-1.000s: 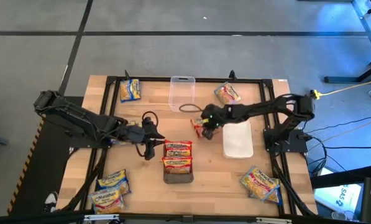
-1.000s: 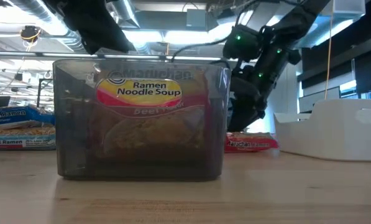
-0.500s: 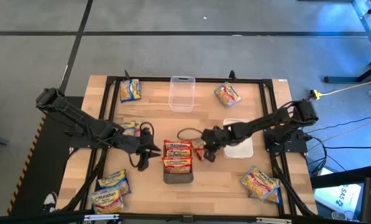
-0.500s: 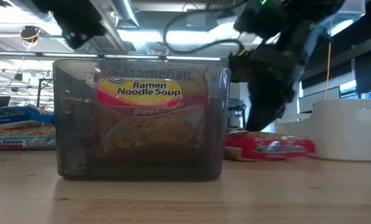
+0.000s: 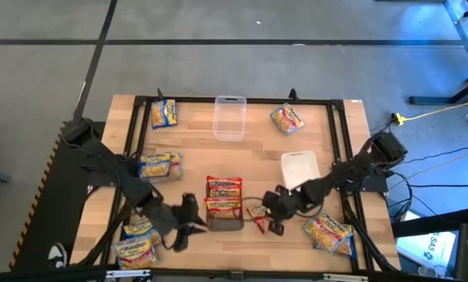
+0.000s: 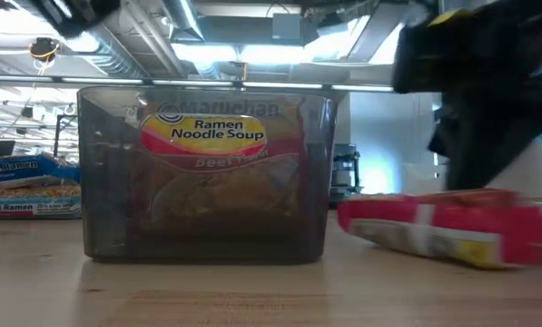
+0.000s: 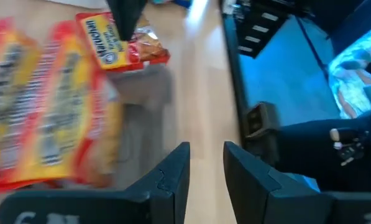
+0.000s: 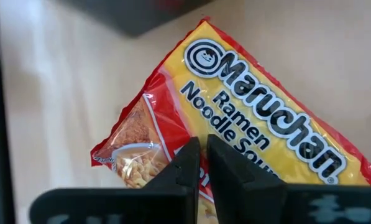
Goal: Sort Maruchan noodles
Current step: Put the red noodle pack into the gray bin
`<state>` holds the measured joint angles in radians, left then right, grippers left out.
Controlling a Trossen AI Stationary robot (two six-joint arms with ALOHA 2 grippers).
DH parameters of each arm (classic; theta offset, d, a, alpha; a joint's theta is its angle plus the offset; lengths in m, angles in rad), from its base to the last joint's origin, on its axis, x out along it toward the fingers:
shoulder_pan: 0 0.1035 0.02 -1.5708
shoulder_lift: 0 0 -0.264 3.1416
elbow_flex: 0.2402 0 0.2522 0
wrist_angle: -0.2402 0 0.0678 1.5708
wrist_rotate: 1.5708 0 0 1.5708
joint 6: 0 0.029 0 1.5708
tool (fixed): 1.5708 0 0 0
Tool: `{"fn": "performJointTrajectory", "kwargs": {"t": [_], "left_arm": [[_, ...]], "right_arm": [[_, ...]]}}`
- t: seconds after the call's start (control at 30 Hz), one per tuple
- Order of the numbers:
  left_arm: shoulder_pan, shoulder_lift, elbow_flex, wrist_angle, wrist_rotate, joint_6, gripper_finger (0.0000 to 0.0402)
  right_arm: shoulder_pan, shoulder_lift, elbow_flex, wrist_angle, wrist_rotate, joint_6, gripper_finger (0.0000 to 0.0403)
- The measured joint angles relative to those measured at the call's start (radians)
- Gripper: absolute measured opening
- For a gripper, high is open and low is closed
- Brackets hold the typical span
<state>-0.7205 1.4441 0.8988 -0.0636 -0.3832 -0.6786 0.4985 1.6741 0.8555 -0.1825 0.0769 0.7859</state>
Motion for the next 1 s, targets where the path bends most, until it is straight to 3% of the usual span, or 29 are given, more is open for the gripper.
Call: {"fn": "performJointTrajectory", "kwargs": {"t": [0.33,0.53,0.73,0.9,1.0], "left_arm": [[-0.087,0.323,0.345,-0.014,-0.031,-0.026,0.009],[-0.092,0.509,0.564,-0.015,-0.051,-0.022,0.009],[-0.071,0.664,0.77,-0.078,-0.089,-0.016,0.009],[-0.04,0.747,0.858,-0.081,-0.176,-0.018,0.009],[-0.02,0.782,0.868,-0.081,-0.2,-0.021,0.009]], "right_arm": [[0.174,0.0,-0.001,0.045,0.101,0.105,0.0025],[0.217,0.001,0.0,0.084,0.115,0.1,0.0025],[0.282,-0.008,0.05,0.012,0.123,0.076,0.0025],[0.342,-0.026,0.062,-0.087,0.29,0.159,0.0025],[0.348,0.01,0.061,-0.137,0.328,0.204,0.0025]]}}
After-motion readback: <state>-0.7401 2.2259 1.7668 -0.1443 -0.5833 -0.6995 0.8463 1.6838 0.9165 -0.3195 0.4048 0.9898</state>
